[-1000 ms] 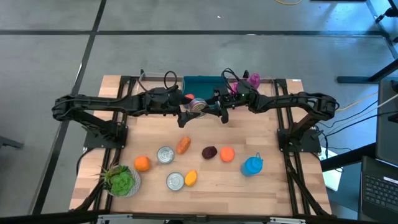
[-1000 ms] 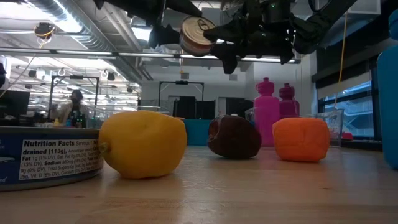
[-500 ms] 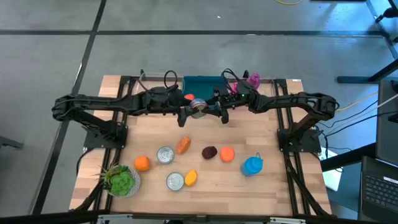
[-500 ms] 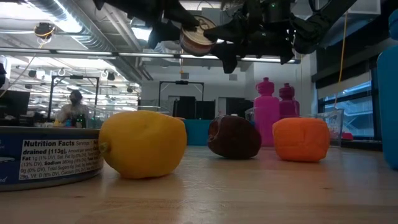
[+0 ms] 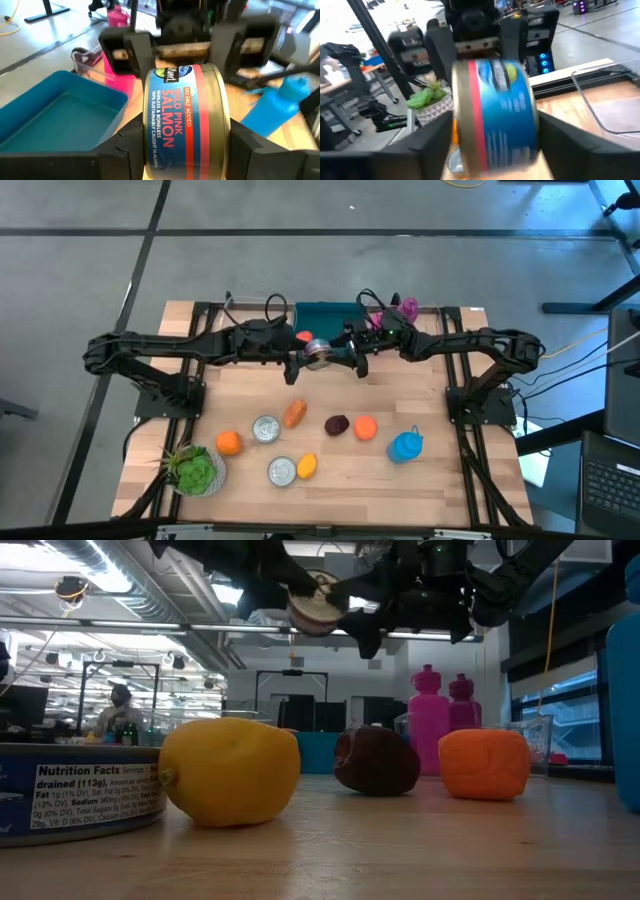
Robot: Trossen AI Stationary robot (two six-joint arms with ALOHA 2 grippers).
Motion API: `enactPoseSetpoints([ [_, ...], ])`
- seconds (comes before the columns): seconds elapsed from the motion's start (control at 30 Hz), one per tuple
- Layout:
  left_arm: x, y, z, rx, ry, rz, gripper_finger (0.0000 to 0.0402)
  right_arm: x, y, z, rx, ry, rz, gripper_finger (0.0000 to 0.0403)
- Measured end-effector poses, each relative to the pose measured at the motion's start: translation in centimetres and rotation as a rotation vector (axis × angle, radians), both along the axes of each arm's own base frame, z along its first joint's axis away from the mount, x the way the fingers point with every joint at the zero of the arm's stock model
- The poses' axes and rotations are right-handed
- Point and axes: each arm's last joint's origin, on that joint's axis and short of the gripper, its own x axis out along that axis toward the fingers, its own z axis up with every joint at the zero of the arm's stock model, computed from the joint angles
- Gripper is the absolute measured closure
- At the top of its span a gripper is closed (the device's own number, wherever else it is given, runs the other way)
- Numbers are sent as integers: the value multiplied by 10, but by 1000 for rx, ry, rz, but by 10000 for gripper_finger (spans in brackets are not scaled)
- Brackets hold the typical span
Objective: Pick & Place Food Item
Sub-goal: Put the top blue pink tuna can into the left transparent bin
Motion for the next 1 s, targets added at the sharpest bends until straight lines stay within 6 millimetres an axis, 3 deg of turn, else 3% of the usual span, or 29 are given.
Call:
enactPoseSetpoints([
  [0.13,0,0,-1,22,9,-3,232,-1,-4,2,52,9,49,34],
  [0.2,0,1,0,34,11,5,232,-1,-8,7,76,2,73,16],
  [0.4,-5,1,2,106,44,26,232,-6,-18,25,47,-47,87,58],
  [0.67,-40,20,5,140,179,245,232,-38,-13,63,-168,-48,-116,83],
  [0.83,-58,37,-13,117,122,268,232,-62,7,78,-345,77,-312,85],
  [1.0,-76,49,-41,124,10,278,232,-78,25,85,-400,116,-359,85],
])
